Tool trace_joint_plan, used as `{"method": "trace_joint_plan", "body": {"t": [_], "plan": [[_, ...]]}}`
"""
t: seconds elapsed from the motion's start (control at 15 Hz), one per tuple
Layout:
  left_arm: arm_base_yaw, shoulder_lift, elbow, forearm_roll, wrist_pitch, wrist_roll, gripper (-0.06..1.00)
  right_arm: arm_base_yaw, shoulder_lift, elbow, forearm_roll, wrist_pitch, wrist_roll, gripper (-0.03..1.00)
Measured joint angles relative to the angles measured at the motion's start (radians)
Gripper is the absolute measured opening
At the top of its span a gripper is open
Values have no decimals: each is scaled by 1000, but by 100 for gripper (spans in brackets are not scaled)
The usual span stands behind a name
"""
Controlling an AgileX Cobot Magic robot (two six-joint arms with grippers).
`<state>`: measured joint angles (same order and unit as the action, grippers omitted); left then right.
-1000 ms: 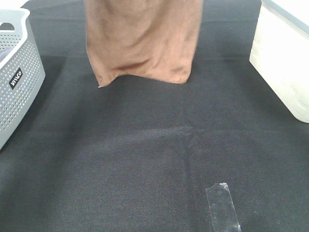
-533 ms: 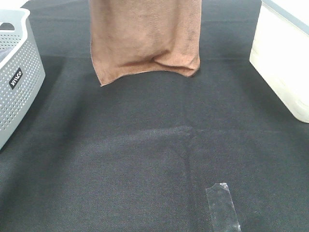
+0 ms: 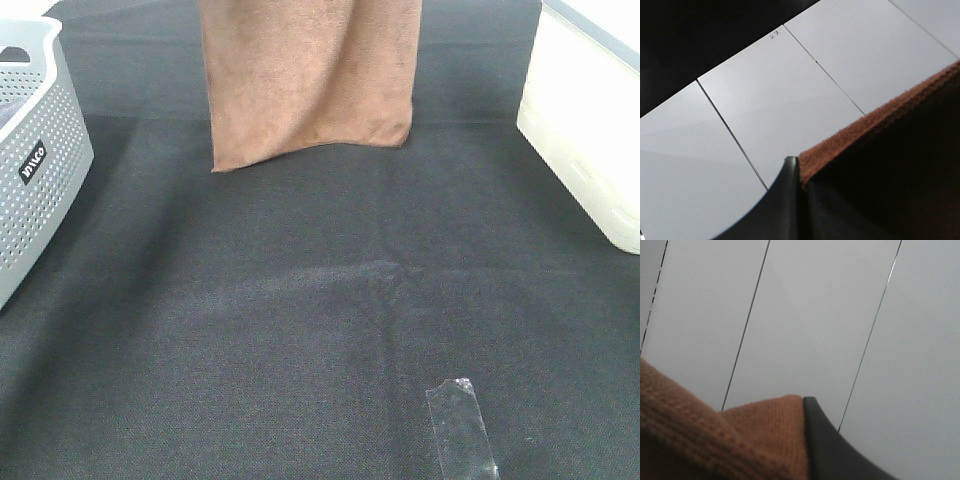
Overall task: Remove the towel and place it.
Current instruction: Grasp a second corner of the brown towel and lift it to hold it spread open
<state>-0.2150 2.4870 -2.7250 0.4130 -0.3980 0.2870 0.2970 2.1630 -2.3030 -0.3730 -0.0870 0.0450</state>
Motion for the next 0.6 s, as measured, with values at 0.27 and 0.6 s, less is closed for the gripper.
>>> {"method": "trace_joint_plan", "body": {"t": [0.27, 0.6], "plan": [[0, 0, -30, 4, -28, 0, 0, -16, 0, 0, 6, -17, -4, 0], [0, 0, -33, 91, -10, -37, 0, -18, 0, 0, 8, 50, -4, 0]]}}
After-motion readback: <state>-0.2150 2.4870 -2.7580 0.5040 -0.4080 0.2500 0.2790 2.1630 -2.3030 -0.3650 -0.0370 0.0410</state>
